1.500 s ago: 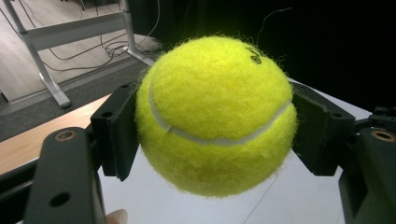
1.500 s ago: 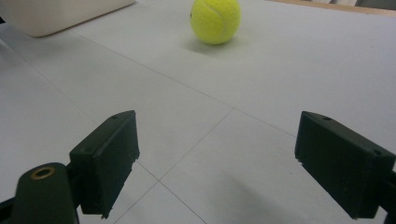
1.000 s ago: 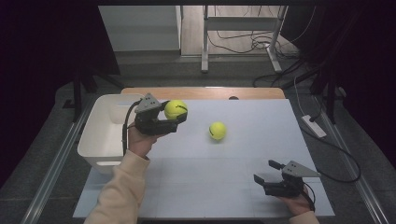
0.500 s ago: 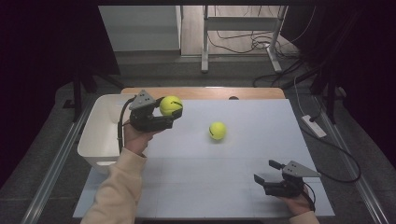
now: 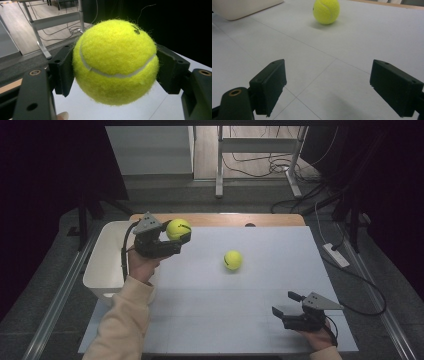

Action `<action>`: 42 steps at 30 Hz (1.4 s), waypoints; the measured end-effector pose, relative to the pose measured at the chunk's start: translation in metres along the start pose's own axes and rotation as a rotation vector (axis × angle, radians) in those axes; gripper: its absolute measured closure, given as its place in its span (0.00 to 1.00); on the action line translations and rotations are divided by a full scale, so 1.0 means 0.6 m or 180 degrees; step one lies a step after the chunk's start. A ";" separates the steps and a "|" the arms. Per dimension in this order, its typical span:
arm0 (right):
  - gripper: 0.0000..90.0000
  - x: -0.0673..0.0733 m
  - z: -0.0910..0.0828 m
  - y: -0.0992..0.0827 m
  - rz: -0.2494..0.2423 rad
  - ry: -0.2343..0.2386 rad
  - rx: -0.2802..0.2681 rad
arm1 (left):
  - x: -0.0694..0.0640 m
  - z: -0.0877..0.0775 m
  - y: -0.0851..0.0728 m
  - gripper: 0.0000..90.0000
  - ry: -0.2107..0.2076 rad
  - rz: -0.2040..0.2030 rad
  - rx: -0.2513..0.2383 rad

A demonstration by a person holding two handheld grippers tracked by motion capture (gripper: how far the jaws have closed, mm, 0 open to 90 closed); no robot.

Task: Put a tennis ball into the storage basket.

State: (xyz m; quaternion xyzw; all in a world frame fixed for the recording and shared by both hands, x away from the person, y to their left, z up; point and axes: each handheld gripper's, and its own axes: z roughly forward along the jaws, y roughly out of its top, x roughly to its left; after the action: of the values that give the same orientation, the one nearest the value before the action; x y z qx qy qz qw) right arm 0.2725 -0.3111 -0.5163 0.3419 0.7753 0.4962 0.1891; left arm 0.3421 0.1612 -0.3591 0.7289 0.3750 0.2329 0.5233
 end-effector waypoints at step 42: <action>0.15 0.001 0.001 0.001 -0.0015 -0.0010 -0.0005 | 0.061 -0.028 0.004 0.30 0.0414 -0.0061 0.0058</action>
State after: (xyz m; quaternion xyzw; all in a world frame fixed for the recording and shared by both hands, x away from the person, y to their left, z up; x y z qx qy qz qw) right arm 0.2726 -0.3105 -0.5161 0.3407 0.7755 0.4958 0.1917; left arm 0.3531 0.1997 -0.3530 0.7133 0.4173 0.2713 0.4934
